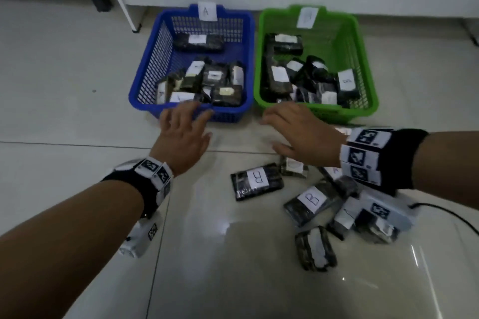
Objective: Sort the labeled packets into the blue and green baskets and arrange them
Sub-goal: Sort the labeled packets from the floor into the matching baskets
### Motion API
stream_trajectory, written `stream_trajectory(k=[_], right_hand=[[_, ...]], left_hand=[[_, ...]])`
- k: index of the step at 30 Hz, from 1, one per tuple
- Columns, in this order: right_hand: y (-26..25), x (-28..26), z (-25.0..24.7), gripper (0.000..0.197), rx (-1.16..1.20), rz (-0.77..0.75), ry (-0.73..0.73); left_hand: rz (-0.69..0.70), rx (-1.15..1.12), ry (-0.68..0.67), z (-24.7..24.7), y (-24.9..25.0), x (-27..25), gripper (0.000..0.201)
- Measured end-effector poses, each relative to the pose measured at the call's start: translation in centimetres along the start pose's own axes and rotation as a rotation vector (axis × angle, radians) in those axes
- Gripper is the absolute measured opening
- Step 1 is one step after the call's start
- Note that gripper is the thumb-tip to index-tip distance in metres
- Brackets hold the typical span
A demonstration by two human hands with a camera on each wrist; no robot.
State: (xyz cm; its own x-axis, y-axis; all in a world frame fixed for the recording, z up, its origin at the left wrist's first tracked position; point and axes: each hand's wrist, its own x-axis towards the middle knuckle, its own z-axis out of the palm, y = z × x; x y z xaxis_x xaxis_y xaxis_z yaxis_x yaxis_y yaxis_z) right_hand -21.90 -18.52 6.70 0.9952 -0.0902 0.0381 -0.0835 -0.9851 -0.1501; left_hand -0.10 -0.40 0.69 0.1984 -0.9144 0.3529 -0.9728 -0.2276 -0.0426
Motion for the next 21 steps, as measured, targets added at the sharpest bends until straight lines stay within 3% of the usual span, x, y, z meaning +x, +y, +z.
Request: stream_trajectory(k=[2, 4, 8, 12, 17, 21], right_hand=[[0.7, -3.8, 0.6, 0.045, -0.023, -0.091, -0.103], [1.4, -7.3, 1.3, 0.045, -0.029, -0.125, -0.195], [2.4, -12.3, 3.1, 0.056, -0.023, -0.086, -0.325], [3.1, -14.6, 5.0, 0.066, -0.047, -0.1, -0.36], [3.1, -12.8, 5.6, 0.067, -0.047, -0.069, -0.386], [3.3, -12.3, 4.9, 0.064, 0.025, -0.116, -0.364]], left_hand=[[0.317, -0.029, -0.107, 0.2, 3.4, -0.2, 0.051], [0.469, -0.046, -0.287, 0.8, 6.7, -0.4, 0.062], [0.357, -0.065, -0.535, 1.9, 10.4, -1.0, 0.079], [0.439, -0.092, -0.554, 1.9, 11.4, -0.1, 0.074], [0.52, -0.16, -0.419, 0.2, 12.4, 2.8, 0.072], [0.718, -0.178, -0.325, -1.4, 13.3, 8.3, 0.069]])
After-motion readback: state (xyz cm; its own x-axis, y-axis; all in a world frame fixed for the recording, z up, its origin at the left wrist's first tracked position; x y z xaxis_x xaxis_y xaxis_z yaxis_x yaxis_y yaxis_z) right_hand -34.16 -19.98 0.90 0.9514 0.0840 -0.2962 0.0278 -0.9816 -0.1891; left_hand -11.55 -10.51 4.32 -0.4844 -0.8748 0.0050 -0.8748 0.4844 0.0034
